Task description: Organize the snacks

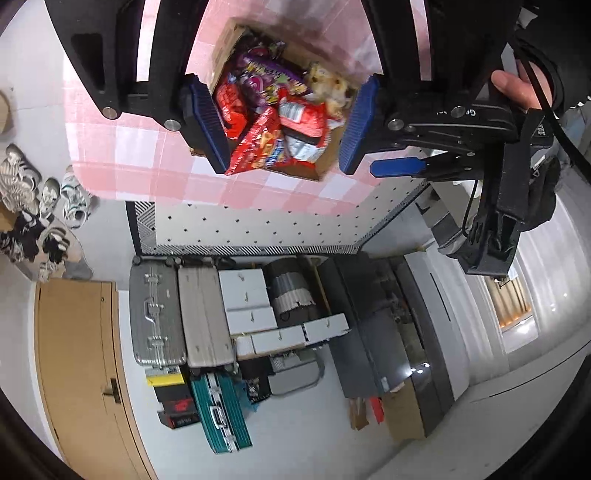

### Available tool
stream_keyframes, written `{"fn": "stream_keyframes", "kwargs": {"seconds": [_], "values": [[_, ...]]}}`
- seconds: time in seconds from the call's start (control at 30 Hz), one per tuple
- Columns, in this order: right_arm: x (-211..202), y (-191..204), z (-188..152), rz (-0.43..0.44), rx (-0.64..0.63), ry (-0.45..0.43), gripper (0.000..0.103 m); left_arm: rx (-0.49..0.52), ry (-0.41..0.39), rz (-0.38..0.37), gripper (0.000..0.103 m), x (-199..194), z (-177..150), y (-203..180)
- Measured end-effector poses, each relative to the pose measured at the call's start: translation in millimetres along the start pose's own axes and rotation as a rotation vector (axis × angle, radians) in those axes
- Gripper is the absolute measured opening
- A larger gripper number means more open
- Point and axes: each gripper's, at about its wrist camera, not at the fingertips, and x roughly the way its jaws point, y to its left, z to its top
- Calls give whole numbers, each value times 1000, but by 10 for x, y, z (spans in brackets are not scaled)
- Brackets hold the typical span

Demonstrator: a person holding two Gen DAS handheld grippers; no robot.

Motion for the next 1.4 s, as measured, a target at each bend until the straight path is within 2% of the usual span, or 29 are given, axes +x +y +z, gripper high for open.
{"fn": "stream_keyframes", "kwargs": {"seconds": [0.1,0.3,0.43,0.53,0.63,0.7,0.8,0.9,1.2,1.4], "values": [[-281,131,-37,-18,-16,-50,72,-4,-79,30,79,-356,-113,-44],[-856,416,-169,-9,-34,-134,83,19,-225,61,82,-1088,-450,-126],[-1207,607,-312,5,-78,-197,92,31,-323,100,102,-1524,-677,-202],[-1427,757,-490,0,-113,-233,95,41,-382,115,102,-1772,-849,-252],[-1563,816,-669,-3,-119,-253,97,60,-403,127,102,-1894,-1035,-303],[-1640,803,-834,-9,-106,-269,102,67,-403,145,102,-1910,-1150,-323],[-1695,745,-1054,-17,-88,-280,102,47,-396,166,102,-1861,-1349,-291],[-1688,655,-1300,-47,-77,-279,102,8,-385,155,102,-1727,-1555,-192],[-1399,298,-2022,-115,-17,-196,103,10,-389,204,102,-1139,-2165,16],[-1233,151,-2287,-157,-4,-161,103,-20,-361,226,102,-757,-2410,198]]}}
